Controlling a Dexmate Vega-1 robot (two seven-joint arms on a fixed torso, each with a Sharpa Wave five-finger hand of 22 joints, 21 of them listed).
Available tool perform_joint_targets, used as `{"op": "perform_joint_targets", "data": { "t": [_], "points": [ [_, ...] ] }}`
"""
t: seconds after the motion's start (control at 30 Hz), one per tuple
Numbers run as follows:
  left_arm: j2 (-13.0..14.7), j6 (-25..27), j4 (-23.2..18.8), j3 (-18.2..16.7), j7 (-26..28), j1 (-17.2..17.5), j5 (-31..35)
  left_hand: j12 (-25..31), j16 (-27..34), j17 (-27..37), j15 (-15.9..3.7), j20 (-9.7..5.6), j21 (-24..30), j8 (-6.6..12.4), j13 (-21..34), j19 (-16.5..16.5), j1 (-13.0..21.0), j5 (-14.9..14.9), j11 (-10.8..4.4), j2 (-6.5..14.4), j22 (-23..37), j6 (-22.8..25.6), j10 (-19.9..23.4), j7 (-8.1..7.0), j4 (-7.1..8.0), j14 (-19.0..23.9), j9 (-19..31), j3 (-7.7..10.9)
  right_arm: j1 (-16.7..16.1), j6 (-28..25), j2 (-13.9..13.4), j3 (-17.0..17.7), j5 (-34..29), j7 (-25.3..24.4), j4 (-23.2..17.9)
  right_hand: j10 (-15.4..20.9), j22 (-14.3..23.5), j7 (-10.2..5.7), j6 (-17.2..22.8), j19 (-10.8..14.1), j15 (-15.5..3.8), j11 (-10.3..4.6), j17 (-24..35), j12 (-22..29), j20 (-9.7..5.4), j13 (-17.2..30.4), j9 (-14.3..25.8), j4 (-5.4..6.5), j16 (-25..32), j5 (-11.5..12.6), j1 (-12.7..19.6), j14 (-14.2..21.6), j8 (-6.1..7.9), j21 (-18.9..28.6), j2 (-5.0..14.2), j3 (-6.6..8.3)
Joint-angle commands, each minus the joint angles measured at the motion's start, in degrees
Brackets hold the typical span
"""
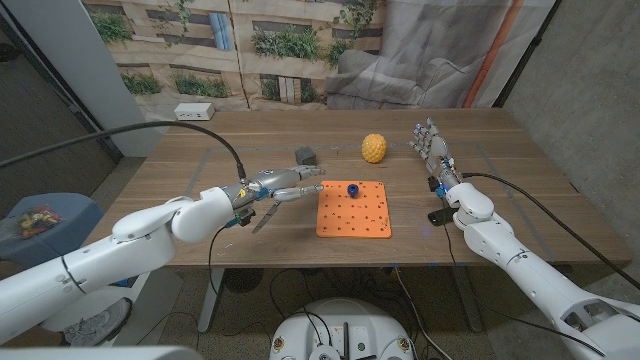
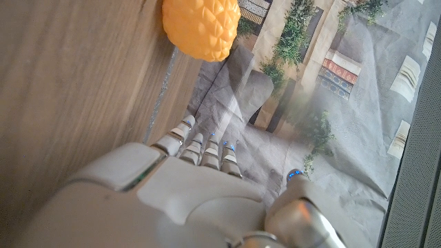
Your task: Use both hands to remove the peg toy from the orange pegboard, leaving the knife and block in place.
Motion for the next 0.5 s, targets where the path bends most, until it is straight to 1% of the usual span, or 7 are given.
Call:
{"op": "perform_joint_targets", "data": {
  "t": [0.03, 0.23, 0.27, 0.33, 0.4, 0.5],
  "points": [
    [-1.1, 0.8, -0.8, 2.7, -2.4, -0.4, 6.0, -0.5, -0.2, 0.1, -3.97, -9.78, -0.4, -0.2, 0.1, -0.9, -0.3, 0.3, -0.35, 5.3, 0.1, -0.5, -0.6, 0.15, 0.27, -0.7, 0.2, 0.0, 0.3, 0.7, -0.2, -0.2, 0.1, 1.2, 0.7, 0.3, 0.1, 0.05, 0.3, -0.2, -1.04, -0.24, 0.0, 0.2, -1.54, 0.0, 0.2, -0.04, 0.3, 0.4, -0.5, -0.1, 0.34, 0.2, 0.06, 0.43],
    [-1.3, 0.9, -0.6, 3.7, -4.1, -0.6, 7.7, -0.6, -0.3, 0.1, -4.01, -9.87, -0.8, -0.42, 0.1, -2.5, -0.3, 0.3, -0.27, 5.4, 0.1, -1.3, -1.3, -0.03, 0.44, -1.3, 0.2, -0.32, 0.3, 0.6, -0.3, -0.1, 0.2, 1.4, 0.5, 0.3, 0.1, 0.02, 0.2, -0.3, -1.02, -0.35, -0.1, 0.2, -1.63, 0.0, 0.2, -0.03, 0.3, 0.4, -0.5, -0.1, 0.33, 0.3, 0.1, 0.48],
    [-1.4, 0.8, -0.5, 3.7, -4.2, -0.5, 7.7, -0.5, -0.2, 0.1, -4.01, -9.55, -0.8, -0.35, 0.1, -2.7, -0.3, 0.3, -0.28, 5.5, 0.1, -1.2, -1.1, -0.04, 0.44, -1.1, 0.2, -0.36, 0.3, 0.6, -0.3, -0.1, 0.2, 1.4, 0.5, 0.3, 0.1, 0.02, 0.2, -0.3, -1.05, -0.35, -0.2, 0.2, -1.61, 0.0, 0.2, -0.03, 0.3, 0.4, -0.5, -0.2, 0.32, 0.3, 0.11, 0.49],
    [-2.1, 0.3, 0.3, 4.6, -4.3, -0.9, 8.8, -0.5, -0.1, 0.1, -4.03, -9.28, -0.9, -0.36, 0.1, -3.2, -0.2, 0.4, -0.36, 5.6, 0.1, -1.3, -1.1, -0.02, 0.41, -0.8, 0.2, -0.34, 0.2, 0.8, -0.3, -0.1, 0.3, 1.6, 0.5, 0.3, 0.1, 0.0, 0.2, -0.3, -1.05, -0.32, -0.2, 0.3, -1.6, 0.0, 0.2, -0.03, 0.3, 0.4, -0.5, -0.2, 0.31, 0.3, 0.13, 0.51],
    [-2.7, -0.3, 1.0, 5.3, -5.2, -1.5, 8.5, -0.5, -0.1, 0.1, -4.03, -9.37, -1.0, -0.32, 0.1, -3.8, -0.1, 0.4, -0.43, 5.8, 0.1, -1.3, -1.0, -0.05, 0.34, -0.7, 0.1, -0.31, 0.2, 0.8, -0.3, -0.1, 0.5, 1.8, 0.6, 0.3, 0.1, 0.0, 0.1, -0.4, -1.01, -0.34, -0.2, 0.2, -1.58, 0.0, 0.2, -0.03, 0.3, 0.4, -0.5, -0.1, 0.28, 0.3, 0.14, 0.53],
    [-3.9, -0.7, 2.5, 6.5, -6.3, -2.4, 8.9, -0.5, -0.2, -0.1, -4.02, -9.8, -1.1, -0.29, 0.1, -4.9, 0.1, 0.3, -0.5, 5.2, 0.1, -1.3, -1.1, -0.22, -0.1, -0.9, 0.1, -0.46, 0.2, 0.9, 0.0, -0.3, 0.6, 2.2, 0.9, 0.3, 0.1, 0.02, 0.1, -0.4, -1.05, -0.37, -0.3, 0.2, -1.55, 0.0, 0.2, -0.02, 0.3, 0.5, -0.5, -0.1, 0.27, 0.3, 0.16, 0.55]
  ]
}}
